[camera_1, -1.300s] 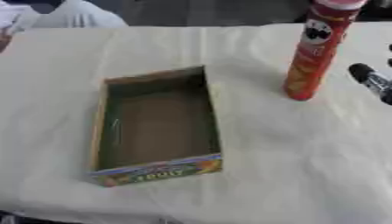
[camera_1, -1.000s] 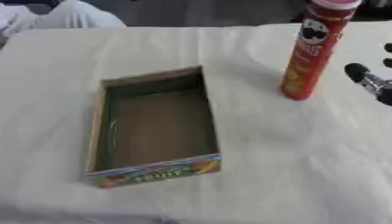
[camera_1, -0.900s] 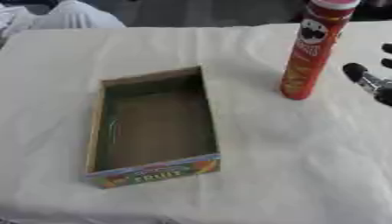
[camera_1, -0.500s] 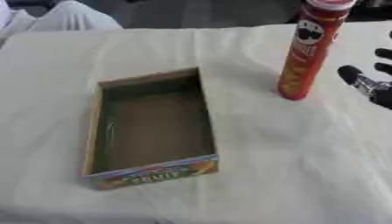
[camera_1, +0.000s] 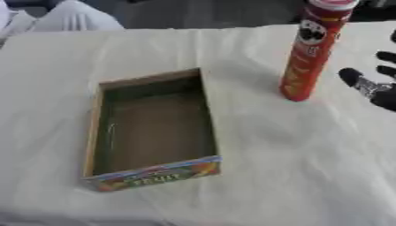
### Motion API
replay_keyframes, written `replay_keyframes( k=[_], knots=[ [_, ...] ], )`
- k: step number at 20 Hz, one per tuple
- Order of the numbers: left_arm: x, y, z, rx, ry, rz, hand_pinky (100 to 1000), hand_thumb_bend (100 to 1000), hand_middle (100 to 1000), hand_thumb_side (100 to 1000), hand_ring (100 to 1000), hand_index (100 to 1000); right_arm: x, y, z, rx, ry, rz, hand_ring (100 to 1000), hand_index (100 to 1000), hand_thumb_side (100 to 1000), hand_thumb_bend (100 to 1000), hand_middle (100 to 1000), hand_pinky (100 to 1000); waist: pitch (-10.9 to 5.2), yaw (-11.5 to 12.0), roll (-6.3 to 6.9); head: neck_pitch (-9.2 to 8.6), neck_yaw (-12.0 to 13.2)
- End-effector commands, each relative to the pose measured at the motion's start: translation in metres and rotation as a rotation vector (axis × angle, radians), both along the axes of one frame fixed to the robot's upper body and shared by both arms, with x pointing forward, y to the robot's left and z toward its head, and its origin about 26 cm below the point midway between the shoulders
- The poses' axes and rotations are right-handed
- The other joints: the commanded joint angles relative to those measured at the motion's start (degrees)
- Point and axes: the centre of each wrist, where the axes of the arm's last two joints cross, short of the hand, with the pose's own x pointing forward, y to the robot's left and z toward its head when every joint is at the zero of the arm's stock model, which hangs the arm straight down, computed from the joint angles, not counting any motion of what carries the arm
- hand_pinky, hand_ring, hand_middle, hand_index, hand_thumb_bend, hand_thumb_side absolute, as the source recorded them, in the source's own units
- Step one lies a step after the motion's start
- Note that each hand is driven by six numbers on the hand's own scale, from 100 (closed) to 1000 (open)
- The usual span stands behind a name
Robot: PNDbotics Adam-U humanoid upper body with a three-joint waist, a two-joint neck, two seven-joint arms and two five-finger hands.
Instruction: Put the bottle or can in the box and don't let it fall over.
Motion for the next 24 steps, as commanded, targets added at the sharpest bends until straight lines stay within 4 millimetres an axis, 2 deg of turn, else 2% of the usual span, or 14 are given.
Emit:
replay_keyframes(
  k=[1, 2, 5, 13, 18, 24],
  knots=[
    [-0.001, 0.005, 0.011, 0.022, -0.025, 0.005, 680, 742, 619, 223, 748, 743, 0.001, -0.002, 0.009, -0.023, -0.024, -0.001, 845, 928, 228, 648, 952, 847, -1.21, -0.02, -0.12, -0.70, -0.14],
    [-0.001, 0.004, 0.009, 0.019, -0.018, 0.000, 679, 744, 618, 225, 747, 743, 0.003, 0.001, 0.007, -0.015, -0.009, 0.008, 905, 933, 276, 646, 969, 871, -1.39, 0.38, 0.23, -1.23, -1.11],
    [0.000, 0.003, 0.006, 0.014, -0.006, -0.011, 679, 744, 618, 226, 747, 743, 0.020, 0.008, 0.005, -0.003, 0.049, 0.025, 908, 932, 282, 647, 971, 874, -1.59, 0.85, 0.70, -1.86, -2.24],
    [0.000, 0.005, 0.005, 0.008, -0.008, -0.005, 679, 744, 618, 228, 746, 743, 0.070, 0.013, 0.016, -0.006, 0.087, 0.055, 908, 932, 282, 645, 973, 876, -1.19, 0.46, 1.03, -2.23, -2.00],
    [0.000, 0.004, 0.004, 0.006, -0.008, -0.007, 679, 744, 617, 231, 746, 743, 0.086, 0.010, 0.011, -0.008, 0.087, 0.065, 908, 932, 280, 645, 974, 877, -1.02, 0.62, 1.02, -2.28, -2.04],
    [0.000, 0.005, 0.004, 0.003, -0.008, -0.007, 679, 743, 617, 232, 746, 743, 0.095, 0.011, 0.011, -0.013, 0.092, 0.082, 909, 932, 281, 645, 975, 877, -0.78, 0.94, 1.08, -1.95, -1.81]
  ],
)
